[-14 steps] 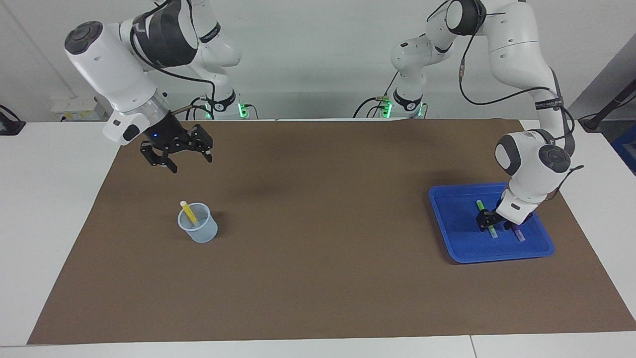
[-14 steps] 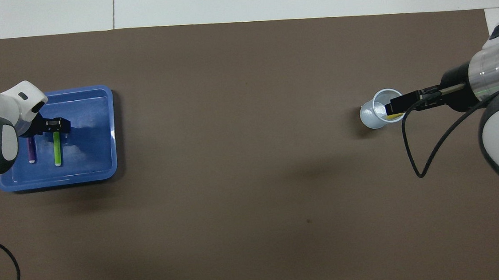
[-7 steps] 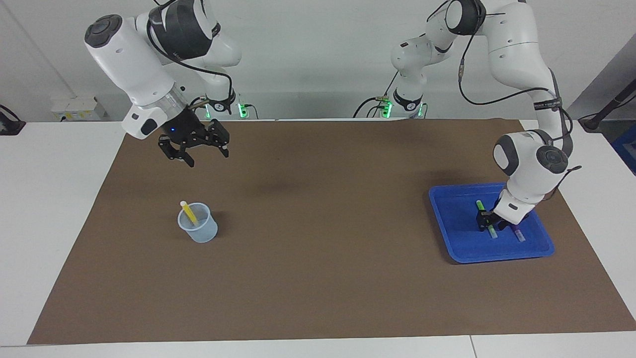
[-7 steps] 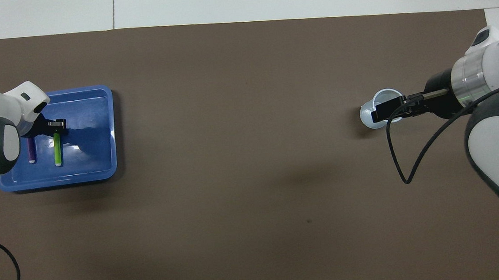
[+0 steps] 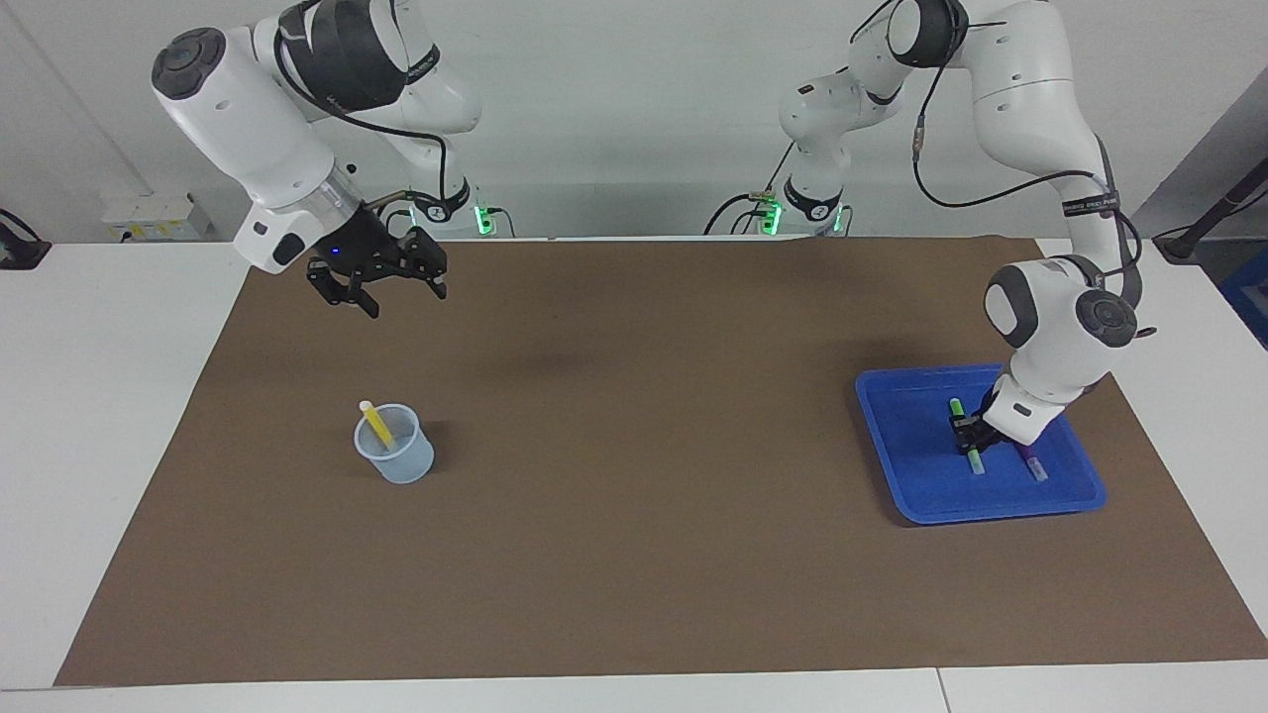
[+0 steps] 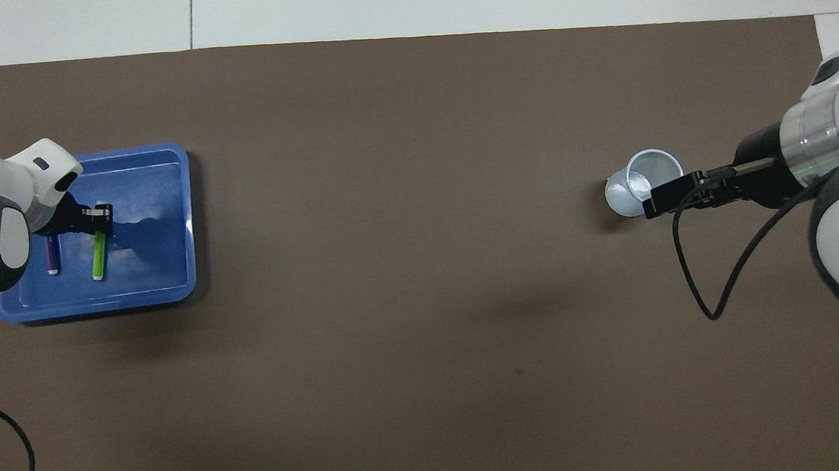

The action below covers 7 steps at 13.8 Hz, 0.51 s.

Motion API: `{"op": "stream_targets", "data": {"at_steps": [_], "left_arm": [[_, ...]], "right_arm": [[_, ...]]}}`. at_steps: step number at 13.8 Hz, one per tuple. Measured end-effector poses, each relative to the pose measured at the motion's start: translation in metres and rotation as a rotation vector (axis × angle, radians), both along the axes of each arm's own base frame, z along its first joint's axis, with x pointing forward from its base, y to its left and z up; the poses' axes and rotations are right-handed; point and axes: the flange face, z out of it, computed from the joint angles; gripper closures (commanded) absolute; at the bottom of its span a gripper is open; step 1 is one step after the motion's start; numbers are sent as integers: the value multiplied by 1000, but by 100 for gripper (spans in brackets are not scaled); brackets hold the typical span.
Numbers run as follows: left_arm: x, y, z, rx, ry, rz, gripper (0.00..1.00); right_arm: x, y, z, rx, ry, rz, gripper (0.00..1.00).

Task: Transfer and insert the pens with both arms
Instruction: 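Grasp the green pen with the left gripper and lift it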

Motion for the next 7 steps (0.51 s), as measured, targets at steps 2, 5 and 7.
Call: {"op": "stream_targets", "data": {"at_steps": [2, 5, 7], "left_arm": [[0, -1, 1, -5, 2, 4, 100], [4, -6, 11, -30, 4, 14, 100], [10, -14, 28, -34, -1, 2, 100]], "right_arm": [[0, -7, -1, -49, -3, 8, 0], [0, -9, -1, -73, -5, 12, 0], [0, -8, -1, -73, -5, 13, 0]]}}
